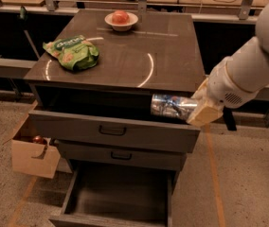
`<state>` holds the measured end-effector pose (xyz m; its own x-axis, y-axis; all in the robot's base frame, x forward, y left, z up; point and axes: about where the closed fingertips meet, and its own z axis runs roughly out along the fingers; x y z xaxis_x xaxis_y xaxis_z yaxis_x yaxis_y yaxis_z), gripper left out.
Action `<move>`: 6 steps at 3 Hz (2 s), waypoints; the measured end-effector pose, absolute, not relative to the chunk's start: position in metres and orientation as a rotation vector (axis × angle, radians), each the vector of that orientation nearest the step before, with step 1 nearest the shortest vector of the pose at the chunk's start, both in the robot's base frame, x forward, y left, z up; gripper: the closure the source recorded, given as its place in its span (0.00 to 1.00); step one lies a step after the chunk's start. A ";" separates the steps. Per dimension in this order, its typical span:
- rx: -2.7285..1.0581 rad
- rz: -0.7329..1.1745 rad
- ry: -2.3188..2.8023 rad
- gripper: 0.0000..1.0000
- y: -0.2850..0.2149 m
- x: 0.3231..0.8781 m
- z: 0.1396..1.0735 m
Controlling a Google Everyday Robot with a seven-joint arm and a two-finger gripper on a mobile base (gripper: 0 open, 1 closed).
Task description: Place redbull can into bottom drawer
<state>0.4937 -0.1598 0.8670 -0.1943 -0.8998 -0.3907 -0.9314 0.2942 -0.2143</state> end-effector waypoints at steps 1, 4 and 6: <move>-1.731 0.072 2.153 1.00 -0.166 0.503 0.803; -1.620 0.229 2.161 1.00 -0.139 0.463 0.792; -1.449 0.529 2.151 1.00 -0.071 0.388 0.737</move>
Offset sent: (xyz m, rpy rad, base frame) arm 0.0067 -0.0032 -0.0509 -0.0506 0.0373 0.0344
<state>0.3877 -0.0706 0.7367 -0.3167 -0.7417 -0.5913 -0.9313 0.3615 0.0454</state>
